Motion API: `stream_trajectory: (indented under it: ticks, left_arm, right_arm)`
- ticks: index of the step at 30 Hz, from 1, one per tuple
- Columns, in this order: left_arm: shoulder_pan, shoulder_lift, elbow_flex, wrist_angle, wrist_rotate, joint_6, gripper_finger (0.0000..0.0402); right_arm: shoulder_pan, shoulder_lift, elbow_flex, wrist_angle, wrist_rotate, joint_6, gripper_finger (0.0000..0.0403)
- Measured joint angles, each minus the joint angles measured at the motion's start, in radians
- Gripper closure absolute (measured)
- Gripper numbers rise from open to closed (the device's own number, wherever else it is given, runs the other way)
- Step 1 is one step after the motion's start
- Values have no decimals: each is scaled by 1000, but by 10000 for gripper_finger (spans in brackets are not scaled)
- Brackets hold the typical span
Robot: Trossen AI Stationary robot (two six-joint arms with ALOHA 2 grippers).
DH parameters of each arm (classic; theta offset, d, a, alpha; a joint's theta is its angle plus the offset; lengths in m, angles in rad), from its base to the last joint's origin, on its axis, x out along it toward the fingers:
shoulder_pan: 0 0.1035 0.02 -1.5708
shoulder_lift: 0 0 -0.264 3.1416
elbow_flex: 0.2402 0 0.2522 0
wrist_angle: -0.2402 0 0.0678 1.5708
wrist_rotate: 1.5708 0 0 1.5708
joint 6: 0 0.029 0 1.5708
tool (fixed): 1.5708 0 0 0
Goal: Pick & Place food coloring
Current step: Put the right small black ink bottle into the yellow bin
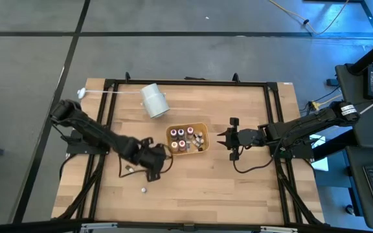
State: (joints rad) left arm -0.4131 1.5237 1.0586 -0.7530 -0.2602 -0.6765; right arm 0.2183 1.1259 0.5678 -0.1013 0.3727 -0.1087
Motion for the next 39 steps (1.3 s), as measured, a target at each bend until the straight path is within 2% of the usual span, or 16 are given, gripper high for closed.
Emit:
stream_trajectory:
  ticks: [12, 17, 23, 39]
  left_arm:
    - [-116, 17, -121, 54, -17, -141, 271]
    - [-135, 17, -166, 121, -117, -209, 271]
    - [-153, 17, -221, 213, -32, -224, 272]
    - [-175, 31, -318, 345, -31, -256, 272]
  right_arm:
    - [0, 0, 0, 8, 0, 0, 273]
    - [0, 0, 0, 8, 0, 0, 273]
    - [0, 0, 0, 8, 0, -1, 273]
    - [0, 0, 0, 7, 1, -1, 273]
